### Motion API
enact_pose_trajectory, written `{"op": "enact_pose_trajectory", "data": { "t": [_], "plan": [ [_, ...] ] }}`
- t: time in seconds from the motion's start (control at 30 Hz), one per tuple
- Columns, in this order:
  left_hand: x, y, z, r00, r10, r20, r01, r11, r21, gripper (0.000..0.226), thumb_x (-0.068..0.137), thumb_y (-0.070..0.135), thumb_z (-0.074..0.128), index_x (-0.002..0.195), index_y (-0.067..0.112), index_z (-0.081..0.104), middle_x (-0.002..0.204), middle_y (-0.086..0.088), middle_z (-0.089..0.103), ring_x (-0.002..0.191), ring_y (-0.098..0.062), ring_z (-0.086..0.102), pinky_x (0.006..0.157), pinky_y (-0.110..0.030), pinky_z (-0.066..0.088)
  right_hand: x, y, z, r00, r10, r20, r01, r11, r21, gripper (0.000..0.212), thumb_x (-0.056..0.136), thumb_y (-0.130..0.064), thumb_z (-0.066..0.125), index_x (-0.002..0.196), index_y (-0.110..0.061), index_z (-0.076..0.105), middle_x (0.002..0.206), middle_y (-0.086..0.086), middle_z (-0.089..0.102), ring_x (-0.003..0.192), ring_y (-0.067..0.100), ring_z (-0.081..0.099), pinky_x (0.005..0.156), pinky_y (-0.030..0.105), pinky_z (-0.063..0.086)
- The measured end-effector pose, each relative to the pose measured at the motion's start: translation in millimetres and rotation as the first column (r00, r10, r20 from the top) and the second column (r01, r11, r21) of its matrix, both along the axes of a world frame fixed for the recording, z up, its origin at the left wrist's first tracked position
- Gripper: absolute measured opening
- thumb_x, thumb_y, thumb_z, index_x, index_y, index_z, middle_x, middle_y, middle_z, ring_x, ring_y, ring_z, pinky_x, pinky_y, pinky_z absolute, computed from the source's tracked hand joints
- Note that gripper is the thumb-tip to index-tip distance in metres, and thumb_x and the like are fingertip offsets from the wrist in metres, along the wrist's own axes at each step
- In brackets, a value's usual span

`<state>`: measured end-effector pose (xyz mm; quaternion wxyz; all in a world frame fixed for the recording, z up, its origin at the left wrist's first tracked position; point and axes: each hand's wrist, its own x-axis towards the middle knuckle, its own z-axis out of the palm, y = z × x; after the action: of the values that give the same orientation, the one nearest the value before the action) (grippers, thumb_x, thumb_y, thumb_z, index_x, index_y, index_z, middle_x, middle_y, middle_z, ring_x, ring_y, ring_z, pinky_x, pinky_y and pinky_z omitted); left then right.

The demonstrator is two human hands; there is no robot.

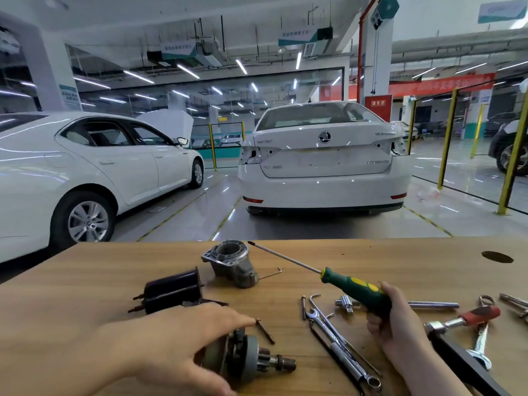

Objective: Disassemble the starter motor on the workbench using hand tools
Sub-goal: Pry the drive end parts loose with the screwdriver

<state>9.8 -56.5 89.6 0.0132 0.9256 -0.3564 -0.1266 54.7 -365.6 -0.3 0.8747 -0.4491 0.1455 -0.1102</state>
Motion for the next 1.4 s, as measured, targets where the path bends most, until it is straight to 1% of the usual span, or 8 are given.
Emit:
{"op": "enact_pose_trajectory", "data": {
  "t": [0.3,0.4,0.47,0.53,0.6,0.77,0.87,1.4],
  "plan": [
    [-25,0,-43,0.935,0.126,0.331,-0.182,0.973,0.144,0.111,0.086,0.025,0.056,0.104,0.052,-0.05,0.157,0.005,-0.012,0.142,-0.016,0.011,0.113,-0.03,0.013,0,0,-2,1.0,0.021,0.011,-0.021,0.998,-0.056,0.023,0.093,-0.029,0.046,0.08,-0.01,0.05,0.053,0.013,0.048,0.026,0.009,0.033,0.032,0.009,0.029],
    [-33,-21,-49,0.866,0.106,0.489,-0.213,0.962,0.17,0.109,0.068,0.034,0.078,0.145,0.04,0.002,0.143,-0.022,0.038,0.135,-0.024,0.038,0.11,-0.043,0.03,-2,1,-2,0.999,0.035,0.018,-0.034,0.997,-0.069,0.022,0.093,-0.028,0.046,0.081,-0.01,0.05,0.056,0.014,0.046,0.026,0.008,0.033,0.032,0.009,0.028],
    [-36,-32,-42,0.793,0.146,0.592,-0.238,0.968,0.08,0.096,0.043,0.036,0.091,0.131,0.033,0.052,0.104,-0.02,0.068,0.103,-0.023,0.066,0.086,-0.04,0.055,-3,2,-1,0.999,0.04,0.021,-0.038,0.997,-0.074,0.022,0.093,-0.028,0.046,0.08,-0.01,0.049,0.059,0.014,0.045,0.027,0.008,0.033,0.032,0.009,0.028],
    [-34,-37,-45,0.775,0.112,0.622,-0.249,0.959,0.138,0.087,0.076,0.019,0.074,0.146,0.032,0.024,0.128,-0.029,0.049,0.124,-0.031,0.048,0.106,-0.045,0.037,-5,2,-1,0.999,0.041,0.023,-0.039,0.996,-0.081,0.023,0.093,-0.028,0.046,0.081,-0.01,0.049,0.059,0.014,0.045,0.027,0.008,0.033,0.032,0.009,0.028],
    [-27,-35,-51,0.842,0.111,0.528,-0.254,0.945,0.205,0.084,0.089,0.003,0.053,0.148,0.028,0.0,0.144,-0.026,0.025,0.135,-0.035,0.026,0.114,-0.043,0.019,-6,2,-2,0.999,0.032,0.027,-0.03,0.996,-0.083,0.023,0.093,-0.029,0.046,0.081,-0.009,0.05,0.057,0.014,0.045,0.027,0.008,0.033,0.032,0.009,0.028],
    [-26,-12,-52,0.714,-0.047,0.698,-0.024,0.996,0.091,0.082,0.034,0.023,0.092,0.112,0.022,0.067,0.096,-0.009,0.07,0.088,-0.018,0.069,0.071,-0.02,0.055,-8,2,-3,0.999,0.028,0.023,-0.026,0.997,-0.079,0.023,0.092,-0.029,0.047,0.082,-0.009,0.05,0.059,0.016,0.048,0.027,0.009,0.035,0.032,0.01,0.029],
    [-28,2,-58,0.72,-0.008,0.694,-0.027,0.999,0.04,0.091,0.009,0.034,0.091,0.097,0.024,0.07,0.081,0.001,0.072,0.072,-0.01,0.071,0.057,-0.016,0.055,-8,2,-3,0.999,0.031,0.023,-0.029,0.997,-0.078,0.022,0.092,-0.029,0.047,0.082,-0.009,0.051,0.061,0.017,0.049,0.028,0.009,0.035,0.032,0.01,0.03],
    [-46,30,-76,0.794,0.201,0.574,0.062,0.912,-0.405,0.081,0.045,0.027,0.093,0.115,0.024,0.052,0.101,-0.004,0.069,0.083,-0.005,0.066,0.076,-0.01,0.051,0,2,-1,0.998,0.051,0.024,-0.05,0.998,-0.044,0.021,0.093,-0.028,0.045,0.081,-0.012,0.048,0.063,0.016,0.046,0.027,0.008,0.033,0.032,0.008,0.029]
  ]
}}
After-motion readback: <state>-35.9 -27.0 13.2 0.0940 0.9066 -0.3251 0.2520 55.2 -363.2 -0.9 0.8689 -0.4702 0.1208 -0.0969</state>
